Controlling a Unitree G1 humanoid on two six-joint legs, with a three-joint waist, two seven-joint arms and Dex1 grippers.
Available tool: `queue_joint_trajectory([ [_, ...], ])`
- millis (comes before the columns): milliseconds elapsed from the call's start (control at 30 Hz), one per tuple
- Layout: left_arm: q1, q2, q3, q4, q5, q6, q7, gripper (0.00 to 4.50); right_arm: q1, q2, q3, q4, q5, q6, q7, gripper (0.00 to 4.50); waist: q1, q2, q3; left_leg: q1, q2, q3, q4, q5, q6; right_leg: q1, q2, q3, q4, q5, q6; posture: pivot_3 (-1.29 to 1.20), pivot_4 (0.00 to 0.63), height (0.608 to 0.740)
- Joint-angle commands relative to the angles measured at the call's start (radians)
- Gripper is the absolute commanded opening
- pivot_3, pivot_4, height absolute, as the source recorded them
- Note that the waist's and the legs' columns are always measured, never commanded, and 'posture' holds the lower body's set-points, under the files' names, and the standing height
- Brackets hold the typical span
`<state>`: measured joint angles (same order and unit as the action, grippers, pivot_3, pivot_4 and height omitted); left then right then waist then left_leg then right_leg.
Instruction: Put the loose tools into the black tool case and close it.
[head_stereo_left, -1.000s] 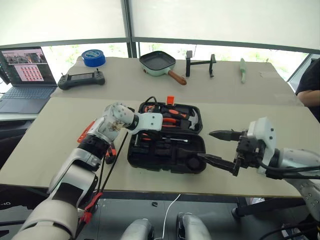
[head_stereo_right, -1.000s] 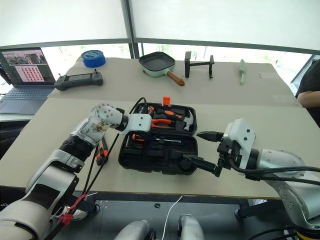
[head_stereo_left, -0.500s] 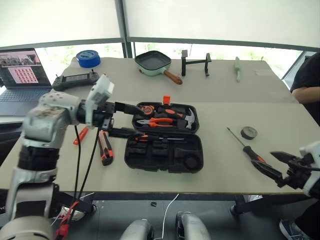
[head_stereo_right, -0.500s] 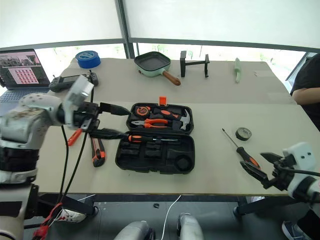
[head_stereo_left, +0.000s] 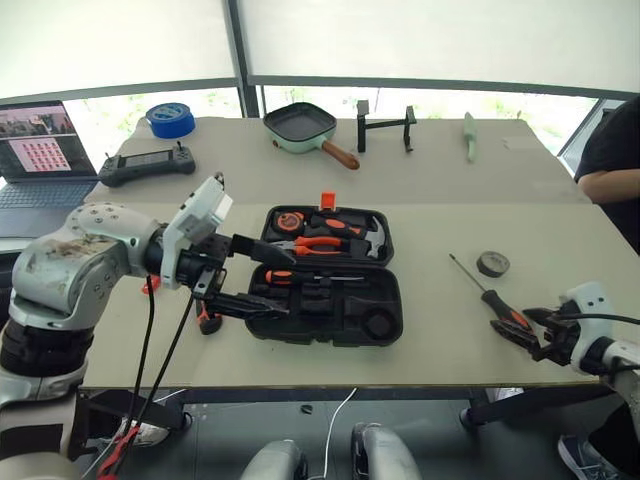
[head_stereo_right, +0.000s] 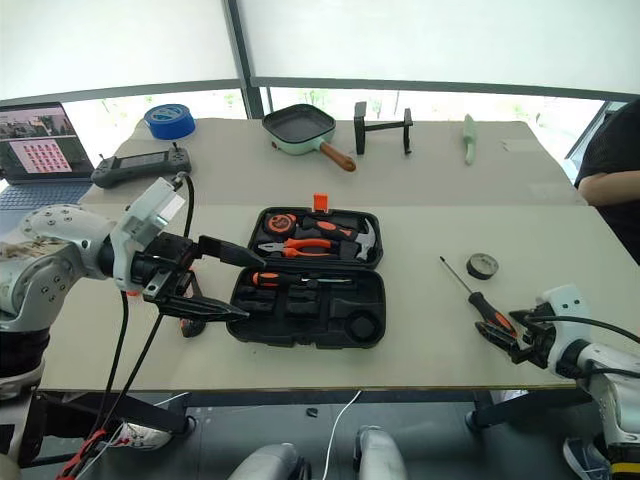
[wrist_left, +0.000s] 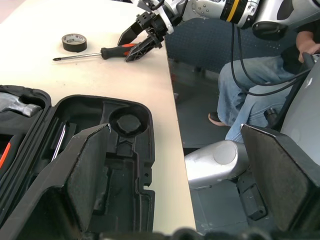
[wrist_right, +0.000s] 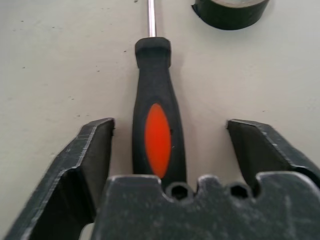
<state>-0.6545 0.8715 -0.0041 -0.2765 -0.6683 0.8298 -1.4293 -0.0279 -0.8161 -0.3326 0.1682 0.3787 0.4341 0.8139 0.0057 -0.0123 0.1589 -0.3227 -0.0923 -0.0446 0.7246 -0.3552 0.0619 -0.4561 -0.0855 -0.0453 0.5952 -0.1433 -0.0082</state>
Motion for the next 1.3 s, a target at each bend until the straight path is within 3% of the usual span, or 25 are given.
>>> queue_joint_trajectory([
  [33,0.017,0.033,-0.008,-0.026,0.016,-0.041,0.000,4.50,0.008,0.014,0.013,-0.014,-0.004,-0.036,0.027,2.53,-0.001,0.000,0.000,0.000,0.000,0.000,0.000,0.000,0.000,0.000,0.000,0.000,0.000,0.000,0.000,0.00,0.150,0.740],
  [133,0.043,0.061,-0.018,-0.015,0.030,-0.066,-0.009,4.50,0.020,0.010,-0.015,-0.072,0.014,-0.038,0.029,1.45,-0.005,0.000,0.000,0.002,0.000,0.000,-0.004,0.001,-0.001,-0.001,0.000,0.001,0.000,-0.001,-0.001,0.00,0.150,0.740],
  [200,0.058,0.080,-0.018,-0.011,0.038,-0.082,-0.018,4.50,0.016,-0.008,-0.041,-0.134,0.051,-0.011,0.045,1.03,-0.005,0.000,0.000,0.002,0.001,0.000,-0.006,0.001,-0.002,-0.001,0.001,0.001,0.000,-0.001,-0.002,0.00,0.150,0.740],
  [333,0.096,0.133,-0.018,-0.011,0.040,-0.103,-0.065,4.50,-0.064,-0.073,-0.050,-0.316,0.199,0.076,0.165,1.05,-0.012,0.005,0.002,0.002,0.001,0.001,-0.007,0.001,-0.002,-0.002,0.001,0.002,0.000,-0.001,-0.002,0.00,0.150,0.740],
  [400,0.106,0.146,-0.029,-0.007,0.044,-0.118,-0.082,4.50,-0.131,-0.109,0.022,-0.412,0.258,0.119,0.250,1.05,-0.017,0.006,0.003,0.002,0.001,0.002,-0.007,0.001,-0.002,-0.003,0.001,0.003,0.000,-0.001,-0.002,0.00,0.150,0.740],
  [567,0.089,0.117,-0.059,0.017,0.061,-0.145,-0.062,4.50,-0.374,-0.056,0.342,-0.422,0.108,0.044,0.324,1.05,-0.017,0.000,0.003,0.002,0.003,0.001,-0.010,0.001,-0.002,-0.002,0.004,0.002,-0.001,-0.002,-0.002,0.00,0.150,0.740],
  [733,0.073,0.095,-0.072,0.042,0.087,-0.169,-0.045,4.50,-0.553,0.066,0.506,-0.293,-0.021,-0.024,0.326,1.05,-0.007,-0.002,0.004,-0.002,0.000,0.001,-0.007,0.001,-0.001,-0.005,0.002,0.002,-0.001,-0.001,-0.002,0.00,0.150,0.740],
  [900,0.067,0.087,-0.081,0.054,0.108,-0.195,-0.034,4.50,-0.597,0.093,0.598,-0.201,-0.153,-0.159,0.351,1.05,-0.004,-0.002,0.004,-0.007,0.000,-0.001,-0.007,0.001,-0.001,-0.009,0.005,-0.003,0.000,-0.001,-0.002,0.00,0.150,0.740],
  [1300,0.050,0.052,-0.089,0.087,0.156,-0.240,-0.003,4.50,-0.602,0.143,0.646,-0.069,-0.305,-0.335,0.335,1.05,-0.019,-0.002,0.004,-0.013,0.000,-0.001,0.001,0.002,-0.004,-0.015,0.003,-0.004,0.002,0.000,-0.005,0.00,0.150,0.740],
])
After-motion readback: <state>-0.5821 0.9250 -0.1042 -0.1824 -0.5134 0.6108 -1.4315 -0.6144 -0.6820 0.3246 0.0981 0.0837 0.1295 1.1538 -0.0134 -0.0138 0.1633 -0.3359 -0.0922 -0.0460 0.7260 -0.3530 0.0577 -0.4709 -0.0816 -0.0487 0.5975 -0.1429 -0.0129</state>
